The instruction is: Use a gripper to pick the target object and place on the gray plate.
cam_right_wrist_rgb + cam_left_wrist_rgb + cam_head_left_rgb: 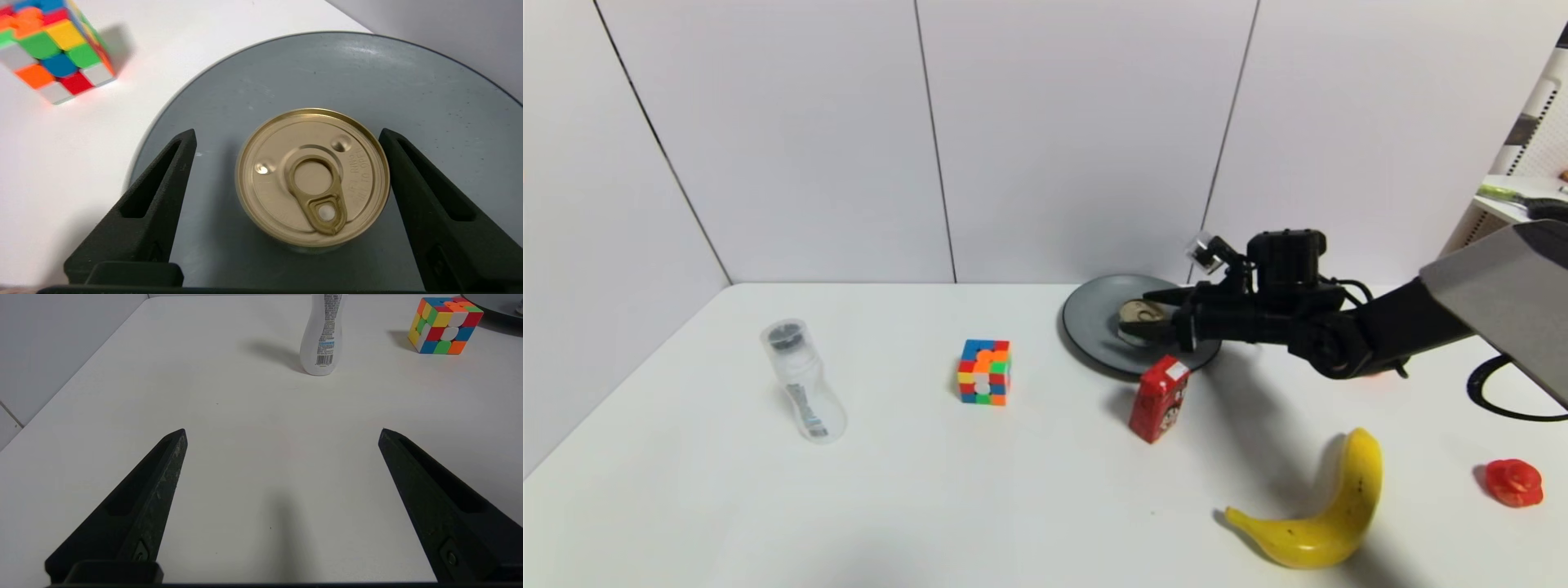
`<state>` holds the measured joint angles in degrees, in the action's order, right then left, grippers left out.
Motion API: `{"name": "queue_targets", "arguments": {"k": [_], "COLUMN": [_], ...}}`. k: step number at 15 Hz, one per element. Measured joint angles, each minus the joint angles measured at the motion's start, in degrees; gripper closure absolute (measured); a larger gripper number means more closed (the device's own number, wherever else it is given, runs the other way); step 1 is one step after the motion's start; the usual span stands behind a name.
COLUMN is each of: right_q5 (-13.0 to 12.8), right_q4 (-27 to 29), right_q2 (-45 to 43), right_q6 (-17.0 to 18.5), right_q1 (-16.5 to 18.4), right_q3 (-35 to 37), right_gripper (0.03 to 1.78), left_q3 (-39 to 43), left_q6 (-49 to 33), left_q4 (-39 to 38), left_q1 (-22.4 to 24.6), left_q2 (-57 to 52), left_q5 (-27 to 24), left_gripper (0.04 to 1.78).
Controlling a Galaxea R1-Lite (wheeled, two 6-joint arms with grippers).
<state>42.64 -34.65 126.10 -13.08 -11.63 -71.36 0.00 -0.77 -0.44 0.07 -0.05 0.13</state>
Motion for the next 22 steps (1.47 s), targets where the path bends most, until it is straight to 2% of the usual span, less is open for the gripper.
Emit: {"name": "queue_targets", "arguments": {"k": [4,9,14,16,17,19,22], "right_q5": [0.0,0.0,-0.2,-1.4,-3.2,-8.7,-21.9], "right_q4": [7.1,16.1,18.6,19.1,19.8,22.2,24.4], "right_q2": [-13.0,-36.5,-60.7,-70.0,-74.9,-83.5,-94.3], "right_q6": [0.1,0.1,0.2,0.5,1.0,1.7,3.2], "right_q1": [3.4,10.1,15.8,17.4,18.0,18.6,19.0], "right_q3": [5.7,17.0,32.5,39.1,42.5,48.1,56.3], "right_gripper": [0.2,0.15,0.13,0.12,0.12,0.12,0.12], "left_q3": [0.0,0.0,0.0,0.0,0.0,0.0,0.0], "left_q6": [0.0,0.0,0.0,0.0,0.0,0.0,0.0], "left_q4": [0.0,0.0,0.0,0.0,0.0,0.0,0.0], "left_q1": [0.0,0.0,0.0,0.0,0.0,0.0,0.0], "left_q2": [0.0,0.0,0.0,0.0,0.0,0.0,0.0], "left_q5": [0.0,0.0,0.0,0.0,0.0,0.0,0.0], "left_gripper": [0.13,0.13,0.13,0.13,0.13,0.13,0.13]}}
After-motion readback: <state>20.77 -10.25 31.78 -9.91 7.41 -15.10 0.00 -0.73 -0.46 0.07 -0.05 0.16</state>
